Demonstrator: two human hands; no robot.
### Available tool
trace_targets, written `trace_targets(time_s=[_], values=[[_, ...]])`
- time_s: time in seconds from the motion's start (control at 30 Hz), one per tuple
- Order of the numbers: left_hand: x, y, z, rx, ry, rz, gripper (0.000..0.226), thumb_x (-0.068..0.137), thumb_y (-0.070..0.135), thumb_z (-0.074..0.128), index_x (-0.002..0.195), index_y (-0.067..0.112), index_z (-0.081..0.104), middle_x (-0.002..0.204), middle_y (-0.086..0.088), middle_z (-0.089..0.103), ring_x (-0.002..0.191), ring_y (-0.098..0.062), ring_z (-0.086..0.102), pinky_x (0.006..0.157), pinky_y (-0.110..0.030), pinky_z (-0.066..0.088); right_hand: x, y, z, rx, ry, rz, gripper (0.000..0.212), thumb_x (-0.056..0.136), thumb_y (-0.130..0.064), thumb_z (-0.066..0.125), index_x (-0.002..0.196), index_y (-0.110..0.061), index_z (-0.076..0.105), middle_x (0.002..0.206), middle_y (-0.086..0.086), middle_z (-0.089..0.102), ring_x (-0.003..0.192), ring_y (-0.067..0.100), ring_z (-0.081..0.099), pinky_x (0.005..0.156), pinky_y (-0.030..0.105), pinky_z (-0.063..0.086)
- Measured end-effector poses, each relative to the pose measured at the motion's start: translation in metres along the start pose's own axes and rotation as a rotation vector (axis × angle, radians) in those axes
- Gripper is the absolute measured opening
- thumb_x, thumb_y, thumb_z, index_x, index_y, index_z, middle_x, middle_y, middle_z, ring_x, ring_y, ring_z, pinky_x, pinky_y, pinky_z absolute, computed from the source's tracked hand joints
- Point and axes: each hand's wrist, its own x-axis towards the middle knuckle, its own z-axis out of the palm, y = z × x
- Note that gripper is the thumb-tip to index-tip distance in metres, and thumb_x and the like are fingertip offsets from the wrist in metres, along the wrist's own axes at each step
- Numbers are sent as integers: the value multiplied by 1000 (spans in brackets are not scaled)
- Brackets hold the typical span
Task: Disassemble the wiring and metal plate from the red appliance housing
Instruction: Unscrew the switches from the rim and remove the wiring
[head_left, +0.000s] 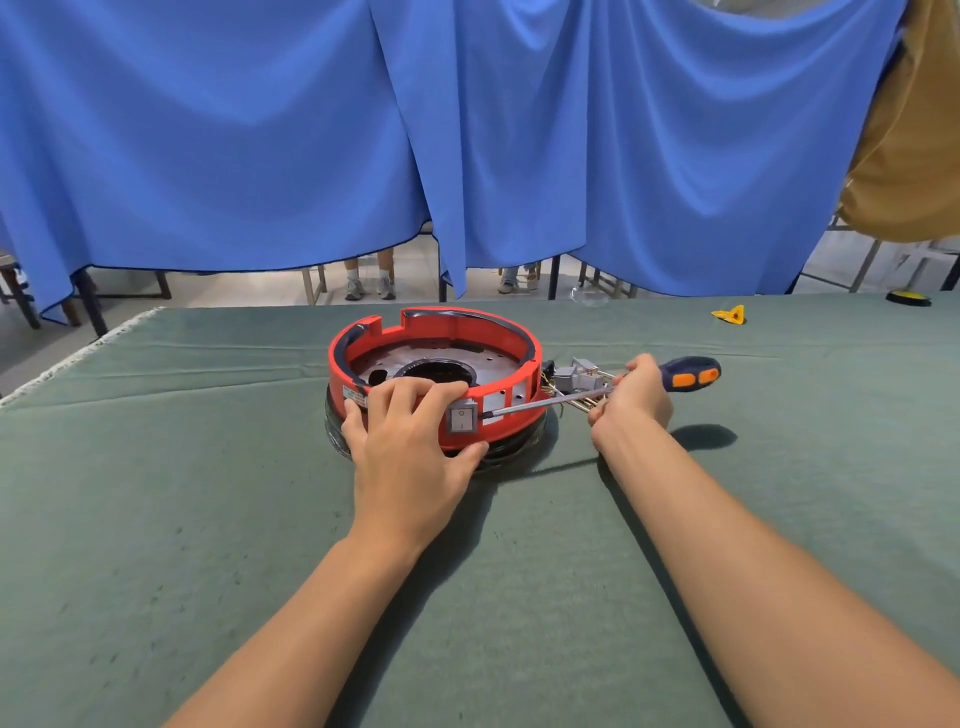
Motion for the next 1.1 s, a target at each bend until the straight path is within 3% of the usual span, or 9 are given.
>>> trace_targets(time_s=[0.17,0.53,1.1], values=[[-1,1,-1,28,-6,10,54,69,33,80,119,25,62,113,1,55,116,-23,42,102,-60,27,-14,3,-22,136,20,-45,20,79,-23,54,62,-13,49,53,-4,45,42,12,33,33,12,21],[-1,1,1,15,15,-9,54,67,32,81,117,24,63,112,2,56,116,-22,42,104,-60,25,-22,4,-31,177,12,-74,21,82,-24,52,63,-15,46,51,-5,39,42,10,33,33,14,23],[2,-1,0,-58,-8,-14,52,65,27,83,114,23,65,108,4,57,114,-20,39,101,-63,25,5,8,18,-56,38,-85,26,85,-27,51,64,-13,45,62,0,49,51,15,43,45,28,33]])
